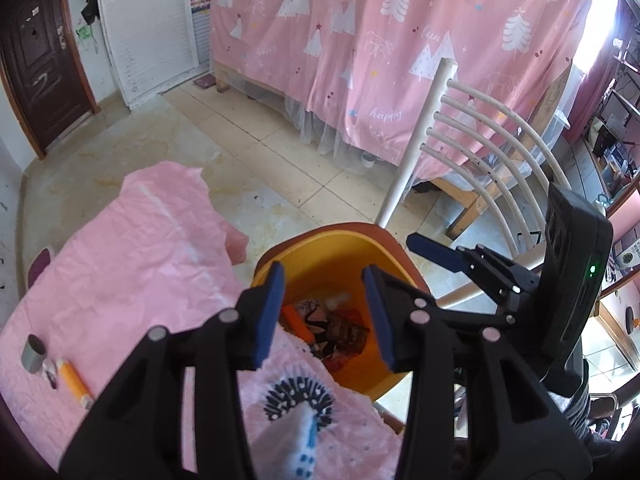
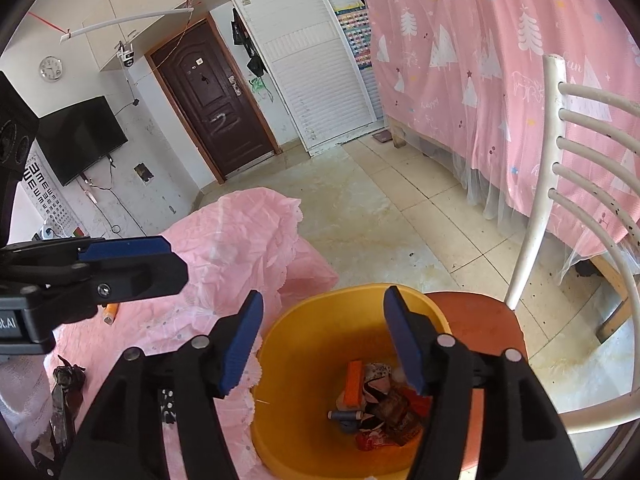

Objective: Collect trash
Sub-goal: 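Move both open tools back over the bed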

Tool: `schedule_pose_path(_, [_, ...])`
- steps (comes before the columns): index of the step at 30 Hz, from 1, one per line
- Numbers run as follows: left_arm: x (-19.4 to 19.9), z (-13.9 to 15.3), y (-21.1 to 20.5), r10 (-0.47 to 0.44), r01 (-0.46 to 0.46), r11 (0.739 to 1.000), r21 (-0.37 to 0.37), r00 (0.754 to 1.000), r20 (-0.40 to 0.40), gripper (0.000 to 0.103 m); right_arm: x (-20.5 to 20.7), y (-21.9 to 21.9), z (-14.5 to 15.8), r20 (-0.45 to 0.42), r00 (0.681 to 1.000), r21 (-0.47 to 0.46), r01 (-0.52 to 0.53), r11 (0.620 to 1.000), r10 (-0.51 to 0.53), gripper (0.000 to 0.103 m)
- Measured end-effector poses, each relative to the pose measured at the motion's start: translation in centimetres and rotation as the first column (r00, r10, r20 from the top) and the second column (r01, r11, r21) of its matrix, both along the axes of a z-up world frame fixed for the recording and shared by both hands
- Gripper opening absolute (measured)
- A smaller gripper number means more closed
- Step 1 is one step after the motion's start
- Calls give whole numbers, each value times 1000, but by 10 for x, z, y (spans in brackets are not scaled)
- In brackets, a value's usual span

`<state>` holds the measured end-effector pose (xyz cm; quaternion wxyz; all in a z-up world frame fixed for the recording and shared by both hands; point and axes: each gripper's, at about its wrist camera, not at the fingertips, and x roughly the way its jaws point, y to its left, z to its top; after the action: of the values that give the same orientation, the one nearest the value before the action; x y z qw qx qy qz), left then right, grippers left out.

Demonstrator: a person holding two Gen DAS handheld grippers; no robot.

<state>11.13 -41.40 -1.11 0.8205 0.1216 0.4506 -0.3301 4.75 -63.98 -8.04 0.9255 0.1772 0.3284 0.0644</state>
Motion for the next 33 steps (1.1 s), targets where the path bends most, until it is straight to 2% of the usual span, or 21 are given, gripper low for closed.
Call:
schedule_pose_path(8, [-3,20,36,51,-50,998,-25,998,49,41,0,24,18,30,999,-22,-35,999,35,57])
schedule_pose_path(11, [-3,26,52,73,-71,997,-37,995,62,46,2,42,27,41,997,-37,-61,997,63,59])
schedule_pose_path(21, [4,39,117,154,-148,985,-85,985,78,46,14,108,48,39,989,-100,-142,985,146,62])
schedule_pose_path(25, [14,41,155,210,-203,976,-78,973,93,53,22,138,53,32,982,-123,-180,976,185,64])
schedule_pose_path(33, [44,36,227,317,-313,948,-47,944,95,54,38,202,57,13,962,-153,-267,951,272,67])
